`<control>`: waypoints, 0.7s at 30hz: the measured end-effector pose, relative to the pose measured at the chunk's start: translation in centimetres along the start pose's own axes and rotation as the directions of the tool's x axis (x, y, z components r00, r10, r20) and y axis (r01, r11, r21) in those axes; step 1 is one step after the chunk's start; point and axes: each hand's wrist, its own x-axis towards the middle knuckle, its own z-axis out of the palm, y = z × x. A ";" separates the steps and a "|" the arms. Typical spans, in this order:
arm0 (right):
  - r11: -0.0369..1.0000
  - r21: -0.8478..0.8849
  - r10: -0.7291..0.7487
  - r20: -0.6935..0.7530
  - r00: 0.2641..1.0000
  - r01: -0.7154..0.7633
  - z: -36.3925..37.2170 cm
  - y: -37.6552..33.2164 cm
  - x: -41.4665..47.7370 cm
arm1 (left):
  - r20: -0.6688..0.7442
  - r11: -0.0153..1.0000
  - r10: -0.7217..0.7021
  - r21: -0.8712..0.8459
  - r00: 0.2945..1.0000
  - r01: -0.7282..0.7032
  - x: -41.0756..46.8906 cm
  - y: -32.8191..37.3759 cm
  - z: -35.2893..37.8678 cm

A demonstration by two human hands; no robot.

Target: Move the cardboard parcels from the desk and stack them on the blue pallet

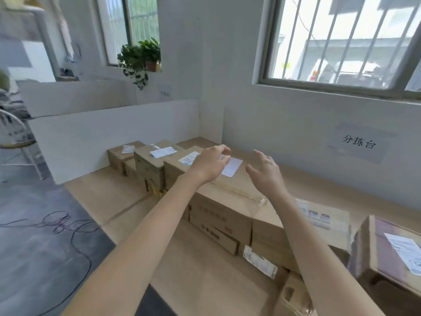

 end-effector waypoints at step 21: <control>0.996 -0.025 -0.081 0.256 0.963 0.091 28.8 -14.4 16.4 | -0.109 0.969 -0.235 0.047 0.966 0.241 10.9 -30.2 -14.8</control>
